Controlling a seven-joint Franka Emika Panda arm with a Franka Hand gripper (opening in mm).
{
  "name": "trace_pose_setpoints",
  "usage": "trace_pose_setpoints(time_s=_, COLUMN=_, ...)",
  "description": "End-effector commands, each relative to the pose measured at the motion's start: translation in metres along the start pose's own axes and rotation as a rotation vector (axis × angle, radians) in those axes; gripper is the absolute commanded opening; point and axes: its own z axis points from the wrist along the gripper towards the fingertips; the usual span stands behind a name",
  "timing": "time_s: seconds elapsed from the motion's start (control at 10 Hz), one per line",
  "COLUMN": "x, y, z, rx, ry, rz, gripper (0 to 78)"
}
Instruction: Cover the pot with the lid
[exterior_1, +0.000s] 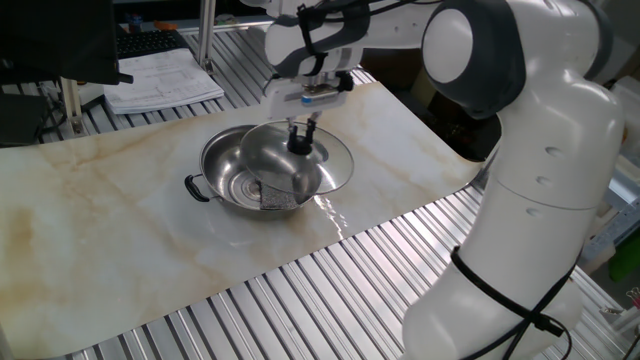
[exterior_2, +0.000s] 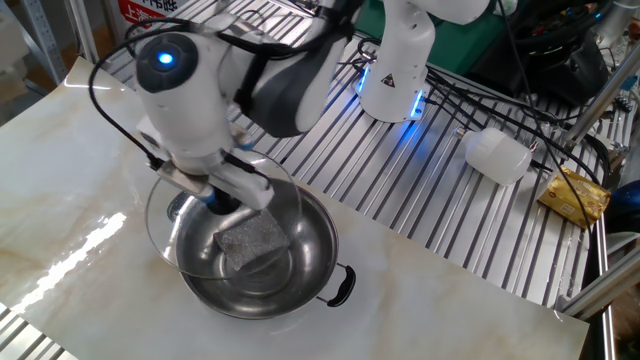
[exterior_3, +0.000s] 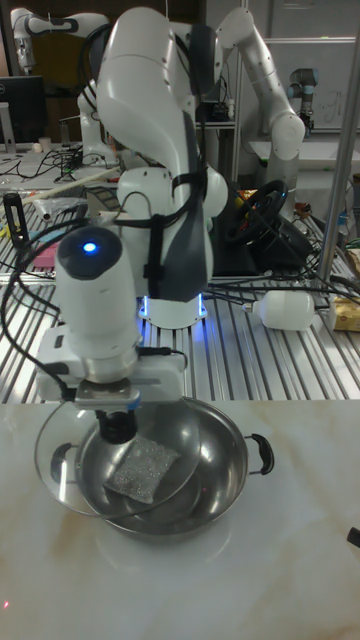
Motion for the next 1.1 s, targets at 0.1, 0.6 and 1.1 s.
trace_pose_setpoints(time_s=0.1, x=0.009, y=0.071, z=-0.017, rx=-0.006, ry=-0.023, rz=0.086, gripper=1.1)
trace_pose_setpoints(time_s=0.6, x=0.014, y=0.114, z=-0.005, rx=-0.015, ry=-0.053, rz=0.147, gripper=1.1)
trace_pose_setpoints(time_s=1.1, x=0.004, y=0.104, z=-0.016, rx=-0.028, ry=-0.06, rz=0.157, gripper=1.1)
